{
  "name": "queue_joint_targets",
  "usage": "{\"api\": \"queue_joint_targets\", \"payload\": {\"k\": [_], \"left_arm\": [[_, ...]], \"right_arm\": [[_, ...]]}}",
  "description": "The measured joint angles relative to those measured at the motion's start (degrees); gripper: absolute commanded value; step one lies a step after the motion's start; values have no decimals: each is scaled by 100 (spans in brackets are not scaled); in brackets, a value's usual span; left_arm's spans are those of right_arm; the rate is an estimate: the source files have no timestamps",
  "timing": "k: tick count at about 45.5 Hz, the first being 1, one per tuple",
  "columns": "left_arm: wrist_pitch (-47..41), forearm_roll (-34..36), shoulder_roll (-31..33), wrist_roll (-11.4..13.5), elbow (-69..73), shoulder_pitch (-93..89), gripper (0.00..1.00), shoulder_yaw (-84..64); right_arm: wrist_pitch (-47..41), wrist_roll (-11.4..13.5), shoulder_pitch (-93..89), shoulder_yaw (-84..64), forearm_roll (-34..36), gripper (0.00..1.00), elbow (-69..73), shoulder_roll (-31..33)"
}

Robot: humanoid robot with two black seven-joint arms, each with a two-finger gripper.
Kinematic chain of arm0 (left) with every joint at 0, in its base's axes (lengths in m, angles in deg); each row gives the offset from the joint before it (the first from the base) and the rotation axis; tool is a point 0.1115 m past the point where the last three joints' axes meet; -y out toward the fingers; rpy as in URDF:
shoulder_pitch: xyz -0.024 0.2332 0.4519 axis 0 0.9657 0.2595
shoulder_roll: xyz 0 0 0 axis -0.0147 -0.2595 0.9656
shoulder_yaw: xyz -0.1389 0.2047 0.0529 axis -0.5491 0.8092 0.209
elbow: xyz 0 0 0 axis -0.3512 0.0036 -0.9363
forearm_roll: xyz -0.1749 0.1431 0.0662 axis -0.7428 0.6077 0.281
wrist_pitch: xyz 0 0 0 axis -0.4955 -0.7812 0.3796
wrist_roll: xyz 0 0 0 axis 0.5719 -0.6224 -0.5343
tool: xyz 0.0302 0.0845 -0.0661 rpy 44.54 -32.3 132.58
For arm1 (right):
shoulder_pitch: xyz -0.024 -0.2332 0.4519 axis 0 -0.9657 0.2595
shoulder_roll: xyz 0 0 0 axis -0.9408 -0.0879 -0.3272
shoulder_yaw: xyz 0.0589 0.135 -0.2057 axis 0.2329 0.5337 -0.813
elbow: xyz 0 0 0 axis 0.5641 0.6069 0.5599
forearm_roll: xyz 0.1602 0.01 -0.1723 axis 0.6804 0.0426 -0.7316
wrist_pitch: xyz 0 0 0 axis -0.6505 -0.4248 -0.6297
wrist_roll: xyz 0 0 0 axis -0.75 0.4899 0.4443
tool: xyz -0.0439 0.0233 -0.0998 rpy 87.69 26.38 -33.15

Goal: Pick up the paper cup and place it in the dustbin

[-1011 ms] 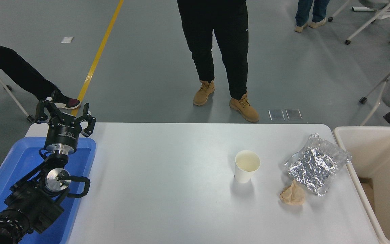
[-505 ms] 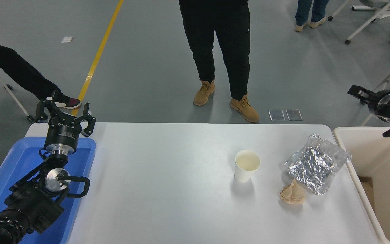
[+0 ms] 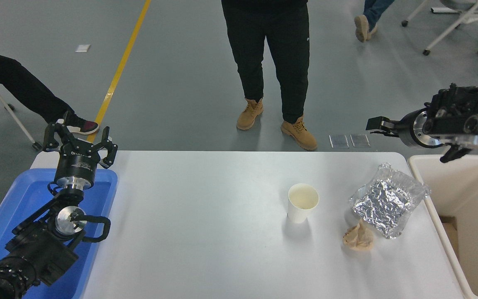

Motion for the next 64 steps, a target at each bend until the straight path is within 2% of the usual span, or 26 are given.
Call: {"api": "queue_joint_targets", "payload": {"k": [8,19,40,58,64], "left_arm": [[0,0,0,0,1,0,99,0],[0,2,0,0,1,0,99,0],[0,-3,0,0,1,0,99,0],[0,-1,0,0,1,0,99,0],[0,-1,0,0,1,0,99,0]], "right_arm": [[-515,0,346,240,-7,100,280,-249],[-796,2,402,506,42,100,365,-771],[-871,10,-656,651,50,99,-407,-1382],[-705,11,-1624,653,33,97,-1208,-1629],[-654,13,-1928,632,30,92,-1521,-1707]]}}
